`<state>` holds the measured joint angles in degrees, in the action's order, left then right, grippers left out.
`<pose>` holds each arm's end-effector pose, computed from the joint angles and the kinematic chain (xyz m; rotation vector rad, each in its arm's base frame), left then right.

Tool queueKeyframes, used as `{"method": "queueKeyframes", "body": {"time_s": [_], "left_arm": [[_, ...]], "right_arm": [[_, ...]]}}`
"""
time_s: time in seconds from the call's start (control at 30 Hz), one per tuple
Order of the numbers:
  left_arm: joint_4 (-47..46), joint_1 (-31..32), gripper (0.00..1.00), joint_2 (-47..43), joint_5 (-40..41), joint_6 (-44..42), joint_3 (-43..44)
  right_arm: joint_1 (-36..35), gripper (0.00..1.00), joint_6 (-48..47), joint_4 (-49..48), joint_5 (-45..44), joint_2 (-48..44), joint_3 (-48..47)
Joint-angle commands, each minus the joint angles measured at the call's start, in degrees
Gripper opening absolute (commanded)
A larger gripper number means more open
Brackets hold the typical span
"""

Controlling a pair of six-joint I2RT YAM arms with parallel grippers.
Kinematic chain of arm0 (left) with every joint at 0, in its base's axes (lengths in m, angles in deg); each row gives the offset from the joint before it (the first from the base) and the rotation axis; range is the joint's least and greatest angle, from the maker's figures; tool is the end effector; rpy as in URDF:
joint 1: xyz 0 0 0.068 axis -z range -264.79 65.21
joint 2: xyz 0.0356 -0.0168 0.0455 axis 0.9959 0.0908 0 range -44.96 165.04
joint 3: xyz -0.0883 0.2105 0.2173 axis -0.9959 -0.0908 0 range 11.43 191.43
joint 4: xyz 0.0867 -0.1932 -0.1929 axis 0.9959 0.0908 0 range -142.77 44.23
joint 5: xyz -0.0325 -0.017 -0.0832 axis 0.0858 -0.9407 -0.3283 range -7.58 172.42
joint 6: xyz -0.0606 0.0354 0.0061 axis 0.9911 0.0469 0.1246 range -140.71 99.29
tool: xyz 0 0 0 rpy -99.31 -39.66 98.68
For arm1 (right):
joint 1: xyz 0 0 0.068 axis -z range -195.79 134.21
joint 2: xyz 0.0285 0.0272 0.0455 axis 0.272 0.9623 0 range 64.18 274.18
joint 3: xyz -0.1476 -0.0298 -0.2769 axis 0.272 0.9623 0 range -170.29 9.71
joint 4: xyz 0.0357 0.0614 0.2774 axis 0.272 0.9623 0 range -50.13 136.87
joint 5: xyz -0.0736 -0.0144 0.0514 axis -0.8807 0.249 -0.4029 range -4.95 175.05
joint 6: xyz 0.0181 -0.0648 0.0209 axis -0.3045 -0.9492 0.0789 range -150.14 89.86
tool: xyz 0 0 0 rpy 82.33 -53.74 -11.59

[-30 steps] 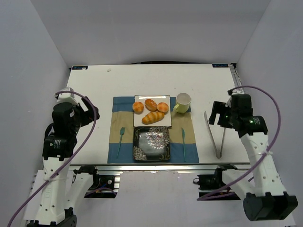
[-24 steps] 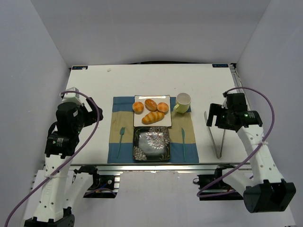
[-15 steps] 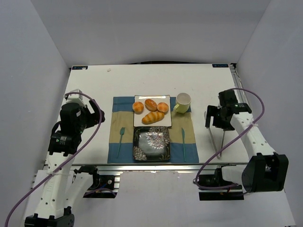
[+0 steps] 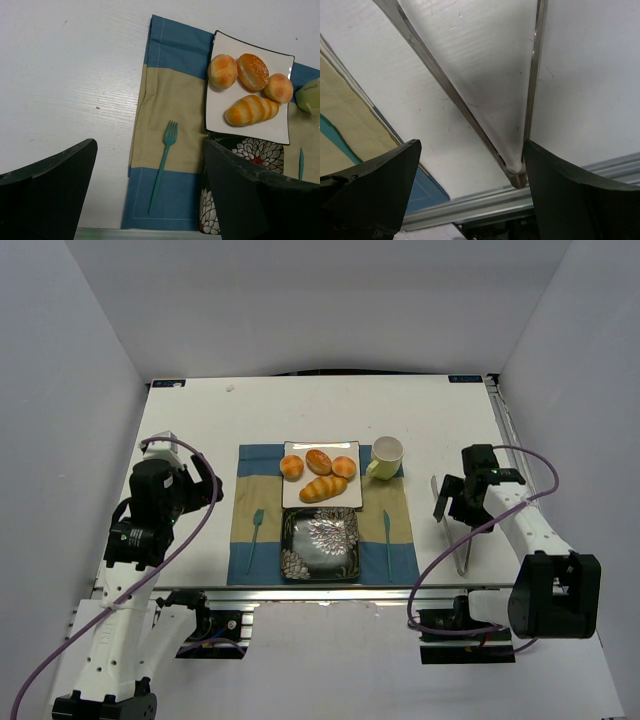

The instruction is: Place the bread

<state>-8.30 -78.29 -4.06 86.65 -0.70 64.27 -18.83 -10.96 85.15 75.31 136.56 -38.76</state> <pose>0.1511 -0.0129 0.3590 -0.2951 2.1227 -0.1924 0.2460 0.0034 0.2292 0.4286 2.7170 -0.1326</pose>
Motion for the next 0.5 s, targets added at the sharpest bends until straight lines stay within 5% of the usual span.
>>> {"method": "queueKeyframes", "body": {"time_s": [0.0, 0.47], "left_arm": [[-1.57, 0.18, 0.98, -0.74, -1.24, 0.2, -1.33], [-0.79, 0.18, 0.98, -0.83, -1.33, -0.23, -0.63]], "right_arm": [[1.37, 0.89, 6.3, -3.86, -0.55, -3.73, 3.09], [7.88, 0.89, 5.17, -7.83, -1.95, -3.65, 7.6]]}}
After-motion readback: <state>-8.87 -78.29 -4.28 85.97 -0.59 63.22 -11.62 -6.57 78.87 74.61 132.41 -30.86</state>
